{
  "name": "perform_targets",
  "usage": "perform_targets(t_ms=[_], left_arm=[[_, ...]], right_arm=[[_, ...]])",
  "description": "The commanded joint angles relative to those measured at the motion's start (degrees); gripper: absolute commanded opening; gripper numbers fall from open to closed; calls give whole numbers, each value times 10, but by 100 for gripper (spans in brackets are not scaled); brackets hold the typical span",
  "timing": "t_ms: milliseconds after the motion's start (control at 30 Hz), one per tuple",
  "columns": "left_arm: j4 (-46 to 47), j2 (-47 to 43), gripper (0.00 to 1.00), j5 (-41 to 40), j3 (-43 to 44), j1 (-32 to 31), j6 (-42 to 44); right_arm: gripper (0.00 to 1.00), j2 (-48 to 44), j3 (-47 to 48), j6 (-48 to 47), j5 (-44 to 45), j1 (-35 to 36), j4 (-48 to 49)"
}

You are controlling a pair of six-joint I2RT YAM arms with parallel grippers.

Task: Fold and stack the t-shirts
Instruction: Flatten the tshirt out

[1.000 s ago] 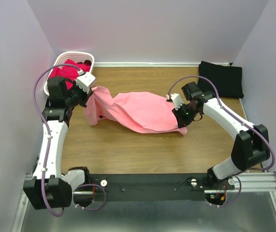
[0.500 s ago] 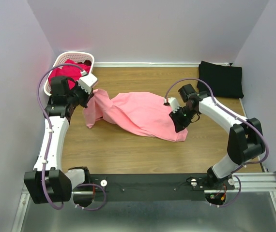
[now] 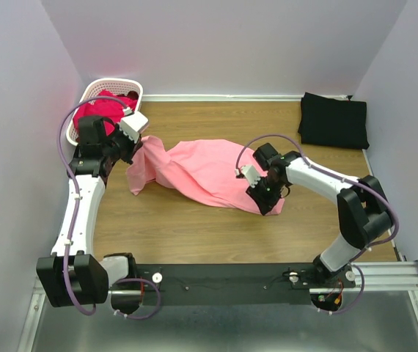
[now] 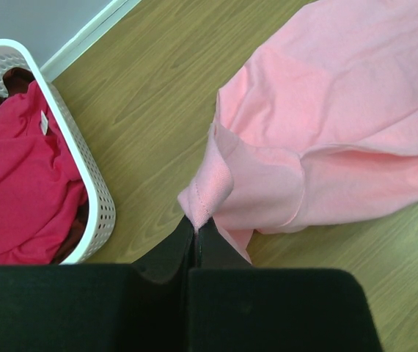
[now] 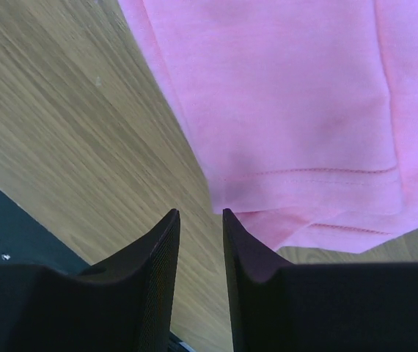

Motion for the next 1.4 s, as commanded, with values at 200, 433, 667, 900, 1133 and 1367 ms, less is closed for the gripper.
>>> perform_targets(t_ms=[200, 433, 667, 900, 1133, 1367], left_arm=[[7, 8, 0, -7, 2, 5, 4], [9, 14, 0, -9, 4, 4, 4], [11, 13, 0, -9, 3, 4, 2], [10, 12, 0, -8, 1, 5, 1], [8, 12, 0, -8, 14, 4, -6], [0, -7, 0, 8, 102, 4, -48]], right_arm=[[33, 27, -27, 13, 33, 19, 43], [32, 36, -30, 14, 62, 19, 58], [23, 40, -27, 18, 68, 20, 65], [7, 27, -20, 21, 76, 19, 62], [1, -21, 13, 26, 87, 20, 36], [1, -127, 85, 12, 142, -17, 32]])
